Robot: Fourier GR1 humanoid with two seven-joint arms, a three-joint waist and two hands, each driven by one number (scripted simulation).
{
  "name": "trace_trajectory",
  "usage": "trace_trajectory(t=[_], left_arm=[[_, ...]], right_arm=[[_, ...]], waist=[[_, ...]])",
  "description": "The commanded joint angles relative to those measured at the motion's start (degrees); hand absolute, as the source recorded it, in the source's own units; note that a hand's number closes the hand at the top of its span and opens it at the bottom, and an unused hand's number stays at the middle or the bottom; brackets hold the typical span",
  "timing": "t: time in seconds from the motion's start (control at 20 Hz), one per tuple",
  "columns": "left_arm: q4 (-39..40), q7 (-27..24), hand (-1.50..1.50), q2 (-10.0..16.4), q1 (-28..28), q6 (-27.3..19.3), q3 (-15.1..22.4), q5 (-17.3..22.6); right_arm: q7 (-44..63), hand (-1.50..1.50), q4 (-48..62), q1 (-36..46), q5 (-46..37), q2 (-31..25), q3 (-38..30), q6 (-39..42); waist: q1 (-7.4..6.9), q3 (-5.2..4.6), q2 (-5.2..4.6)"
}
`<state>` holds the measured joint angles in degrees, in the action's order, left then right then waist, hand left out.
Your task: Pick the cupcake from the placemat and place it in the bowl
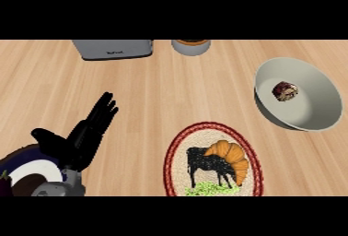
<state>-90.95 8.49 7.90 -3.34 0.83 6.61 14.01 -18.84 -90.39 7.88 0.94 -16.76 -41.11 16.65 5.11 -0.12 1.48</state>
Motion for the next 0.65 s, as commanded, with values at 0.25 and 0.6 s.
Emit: trace_trajectory(t=[0.25,0.6], left_arm=[[-0.56,-0.83,0.00,0.31,2.02,0.07,-0.40,-0.32],[-1.41,0.17,0.00,0.35,0.59,0.10,-1.27,0.66]], right_arm=[[-14.33,1.50,-21.37,-35.65,11.77,13.63,-8.08,17.74],[-28.80,1.50,-18.45,-57.50,11.46,16.65,-7.99,31.52]], waist=[[1.73,0.09,-0.24],[1.55,0.31,-0.20]])
